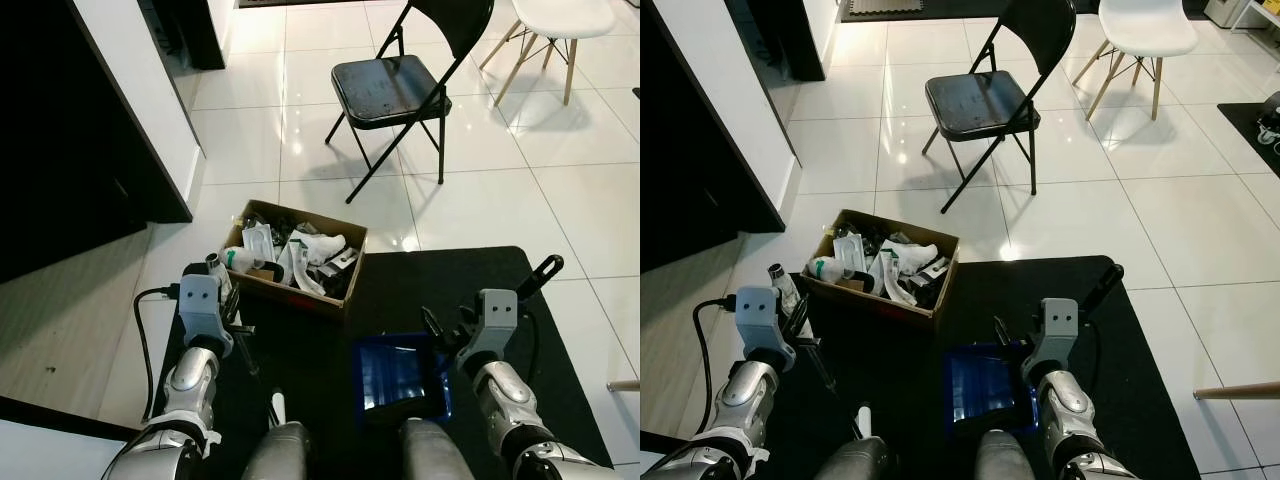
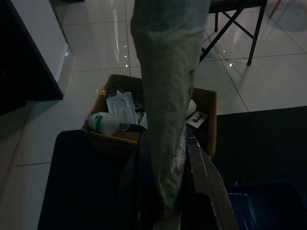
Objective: Sweep floor
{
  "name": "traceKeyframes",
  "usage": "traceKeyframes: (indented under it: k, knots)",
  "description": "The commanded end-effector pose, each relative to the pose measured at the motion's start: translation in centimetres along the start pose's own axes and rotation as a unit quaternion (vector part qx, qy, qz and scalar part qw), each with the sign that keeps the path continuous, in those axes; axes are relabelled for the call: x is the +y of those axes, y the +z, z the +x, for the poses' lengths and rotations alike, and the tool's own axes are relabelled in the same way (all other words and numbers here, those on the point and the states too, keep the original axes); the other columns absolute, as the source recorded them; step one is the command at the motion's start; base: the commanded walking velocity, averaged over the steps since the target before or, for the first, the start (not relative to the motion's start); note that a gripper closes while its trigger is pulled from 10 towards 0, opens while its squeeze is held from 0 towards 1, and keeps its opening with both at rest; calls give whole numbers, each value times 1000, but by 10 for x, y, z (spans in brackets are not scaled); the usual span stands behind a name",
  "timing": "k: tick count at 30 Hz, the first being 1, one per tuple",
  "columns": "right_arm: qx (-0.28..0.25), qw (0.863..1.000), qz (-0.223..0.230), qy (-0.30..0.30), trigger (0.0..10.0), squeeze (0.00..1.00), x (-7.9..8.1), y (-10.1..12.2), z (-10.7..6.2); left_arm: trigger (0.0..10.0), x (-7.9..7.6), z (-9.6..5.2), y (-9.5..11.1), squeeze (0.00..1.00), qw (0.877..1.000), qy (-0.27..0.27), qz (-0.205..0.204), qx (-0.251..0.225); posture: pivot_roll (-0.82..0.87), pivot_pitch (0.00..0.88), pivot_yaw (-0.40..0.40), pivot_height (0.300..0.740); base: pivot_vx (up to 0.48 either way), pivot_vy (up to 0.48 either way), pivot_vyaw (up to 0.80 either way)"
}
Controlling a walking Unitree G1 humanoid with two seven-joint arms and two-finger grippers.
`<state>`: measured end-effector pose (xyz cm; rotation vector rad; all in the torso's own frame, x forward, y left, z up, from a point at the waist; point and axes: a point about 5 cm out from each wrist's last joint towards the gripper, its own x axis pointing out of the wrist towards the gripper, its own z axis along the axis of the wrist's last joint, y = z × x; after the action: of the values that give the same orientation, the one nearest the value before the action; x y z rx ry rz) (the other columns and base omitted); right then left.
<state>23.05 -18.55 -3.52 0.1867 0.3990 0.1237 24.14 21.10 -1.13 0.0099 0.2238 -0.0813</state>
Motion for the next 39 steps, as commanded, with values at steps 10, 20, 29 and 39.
traceKeyframes:
  k: [10,20,29,39]
  knots:
    - [5,1000,2,-9,10000,0,-5,0,-1,10000,-3,-3,-7,0,1000,-2,-14,20,7,26,-7,740,0,0,0]
    - [2,1000,4,-15,10000,0,-7,1,-1,10000,-4,-1,-7,0,1000,-7,-9,27,9,29,5,740,0,0,0]
    - [2,1000,6,-12,10000,0,-5,2,0,10000,-1,-1,-7,0,1000,4,-10,25,12,33,3,740,0,0,0]
    - [-1,1000,-2,-15,10000,0,-5,3,1,10000,-1,0,-5,0,1000,16,-7,17,5,39,4,740,0,0,0]
